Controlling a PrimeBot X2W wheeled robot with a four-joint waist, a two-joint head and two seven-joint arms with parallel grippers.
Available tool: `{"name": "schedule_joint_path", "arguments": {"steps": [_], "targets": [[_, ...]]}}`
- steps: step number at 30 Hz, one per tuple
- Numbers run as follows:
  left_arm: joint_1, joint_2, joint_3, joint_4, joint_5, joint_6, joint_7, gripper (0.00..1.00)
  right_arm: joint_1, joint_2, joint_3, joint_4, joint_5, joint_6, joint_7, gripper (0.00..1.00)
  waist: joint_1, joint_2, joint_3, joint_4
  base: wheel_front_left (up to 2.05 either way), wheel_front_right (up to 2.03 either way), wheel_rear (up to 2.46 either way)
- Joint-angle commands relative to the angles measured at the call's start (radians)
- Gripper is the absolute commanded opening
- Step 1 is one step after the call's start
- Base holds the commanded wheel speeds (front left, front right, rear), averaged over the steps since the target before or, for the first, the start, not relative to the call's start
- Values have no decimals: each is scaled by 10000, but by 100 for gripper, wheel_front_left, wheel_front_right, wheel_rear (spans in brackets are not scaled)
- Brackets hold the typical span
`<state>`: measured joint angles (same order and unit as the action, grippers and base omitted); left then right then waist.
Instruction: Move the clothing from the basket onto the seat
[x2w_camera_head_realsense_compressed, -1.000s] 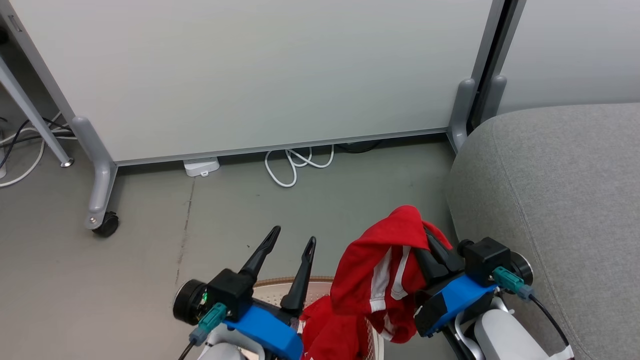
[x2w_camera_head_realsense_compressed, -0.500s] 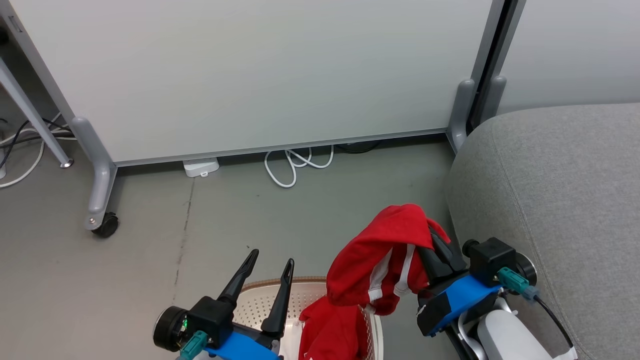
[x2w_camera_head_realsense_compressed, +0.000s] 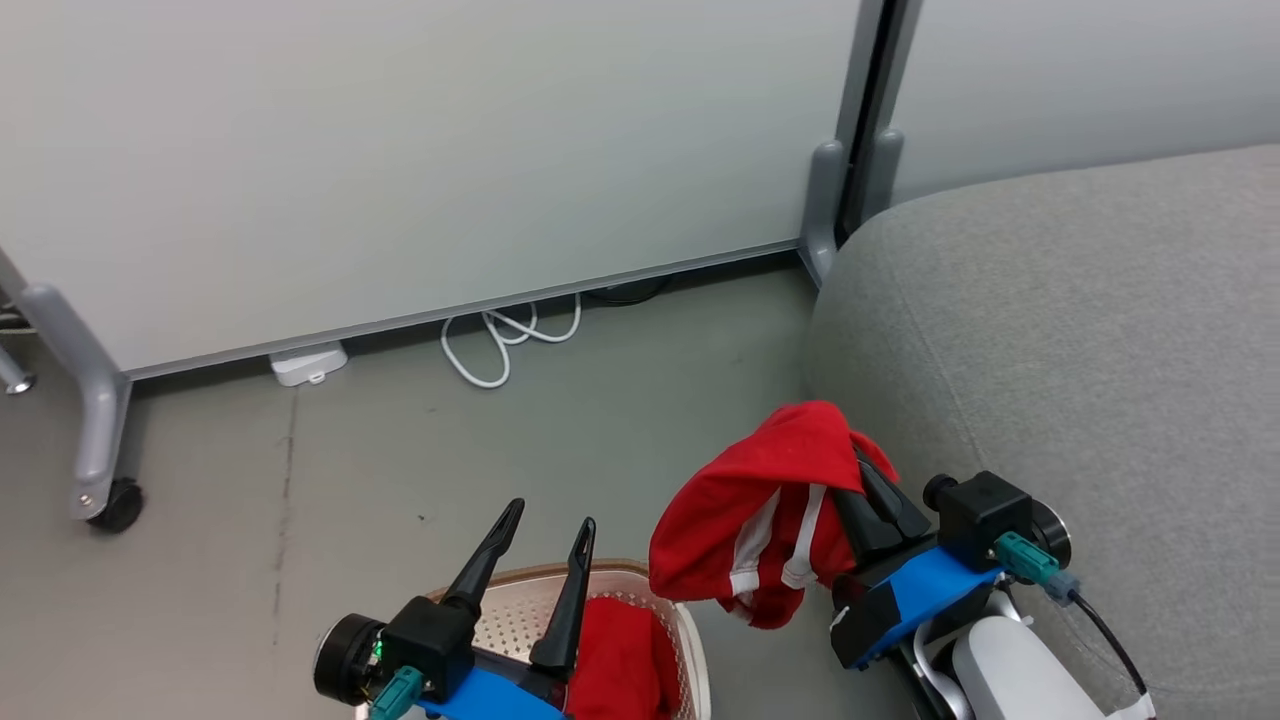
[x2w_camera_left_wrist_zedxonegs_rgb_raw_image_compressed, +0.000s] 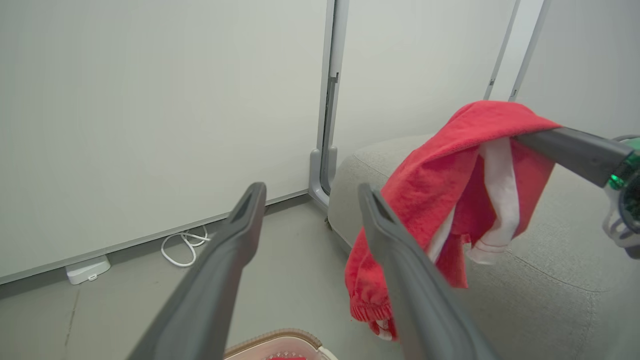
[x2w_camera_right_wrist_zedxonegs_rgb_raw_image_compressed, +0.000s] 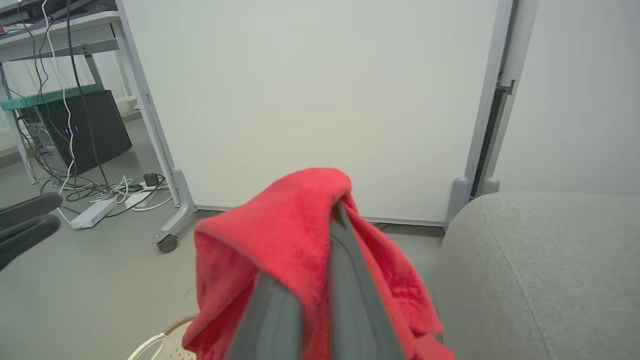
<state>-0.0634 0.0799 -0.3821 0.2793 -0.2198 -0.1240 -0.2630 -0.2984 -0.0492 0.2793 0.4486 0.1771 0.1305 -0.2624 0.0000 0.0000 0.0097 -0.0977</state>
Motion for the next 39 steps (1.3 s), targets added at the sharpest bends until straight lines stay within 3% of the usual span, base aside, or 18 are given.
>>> {"name": "schedule_joint_path", "arguments": {"steps": [1, 12, 21, 39], "targets": [[15, -25, 30, -28, 14, -58, -26, 100, -37, -23, 16, -61, 11, 5, -37, 0, 0, 0, 50, -463, 0, 0, 0], [-286, -15, -87, -24, -31, -66, -27, 100, -93, -23, 5, -83, 33, 5, -37, 0, 0, 0, 344, -2340, 0, 0, 0], [-483, 83, -283, -73, -76, -67, -27, 100, -39, -23, -112, -223, 73, 5, -36, 0, 0, 0, 616, -3291, 0, 0, 0], [-544, 206, -384, -42, -87, -69, -27, 100, 47, -21, -113, -348, 232, 5, -37, 0, 0, 0, 732, -4133, 0, 0, 0]]}}
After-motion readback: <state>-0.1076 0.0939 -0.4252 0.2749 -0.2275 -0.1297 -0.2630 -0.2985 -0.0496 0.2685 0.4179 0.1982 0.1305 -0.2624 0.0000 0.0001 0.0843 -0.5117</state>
